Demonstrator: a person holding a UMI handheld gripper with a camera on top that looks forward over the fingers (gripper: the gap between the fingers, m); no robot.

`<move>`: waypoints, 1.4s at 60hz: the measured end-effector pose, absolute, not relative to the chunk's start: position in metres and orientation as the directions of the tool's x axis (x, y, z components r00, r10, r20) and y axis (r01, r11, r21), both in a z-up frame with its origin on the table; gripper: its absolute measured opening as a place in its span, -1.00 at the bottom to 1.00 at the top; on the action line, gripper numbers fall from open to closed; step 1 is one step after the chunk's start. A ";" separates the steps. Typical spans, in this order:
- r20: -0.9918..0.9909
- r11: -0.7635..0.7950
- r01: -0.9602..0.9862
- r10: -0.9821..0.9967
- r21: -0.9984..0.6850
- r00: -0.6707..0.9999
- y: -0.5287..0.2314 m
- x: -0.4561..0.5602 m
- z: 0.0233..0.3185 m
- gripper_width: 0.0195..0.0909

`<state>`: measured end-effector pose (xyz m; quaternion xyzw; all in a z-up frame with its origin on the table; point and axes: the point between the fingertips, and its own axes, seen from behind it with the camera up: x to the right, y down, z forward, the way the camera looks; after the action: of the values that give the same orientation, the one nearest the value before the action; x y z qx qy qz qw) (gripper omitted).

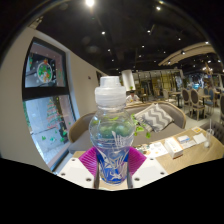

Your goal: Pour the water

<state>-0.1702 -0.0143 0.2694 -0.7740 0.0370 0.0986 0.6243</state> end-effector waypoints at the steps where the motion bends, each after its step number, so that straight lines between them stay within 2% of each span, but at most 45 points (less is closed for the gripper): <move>1: -0.170 -0.222 -0.152 0.063 -0.963 0.983 -0.013 -0.163 0.264 -0.51; 8: -0.036 -0.252 -0.023 0.049 -0.967 0.998 -0.009 -0.117 0.216 -0.51; 18: -0.027 -0.331 -0.001 0.072 -0.944 0.997 -0.001 -0.083 0.146 -0.52; 37: -0.042 -0.419 0.006 0.106 -0.908 0.993 -0.017 -0.062 0.072 -0.48; 45: -0.031 -0.387 0.011 0.103 -0.922 0.994 -0.019 -0.060 0.076 -0.47; 56: -0.052 -0.427 -0.013 0.079 -0.904 0.995 -0.021 -0.059 0.072 -0.04; 58: -0.056 -0.452 -0.018 0.072 -0.892 0.996 -0.024 -0.058 0.069 0.17; 62: -0.069 -0.486 -0.029 0.064 -0.873 0.996 -0.033 -0.060 0.068 0.86; 74: -0.057 -0.560 -0.039 0.015 -0.827 0.998 -0.085 -0.055 0.099 0.85; 84: -0.065 -0.610 -0.076 -0.041 -0.789 0.997 -0.157 -0.063 0.149 0.85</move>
<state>-0.0629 -0.1569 0.1490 -0.8969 0.0326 0.0202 0.4406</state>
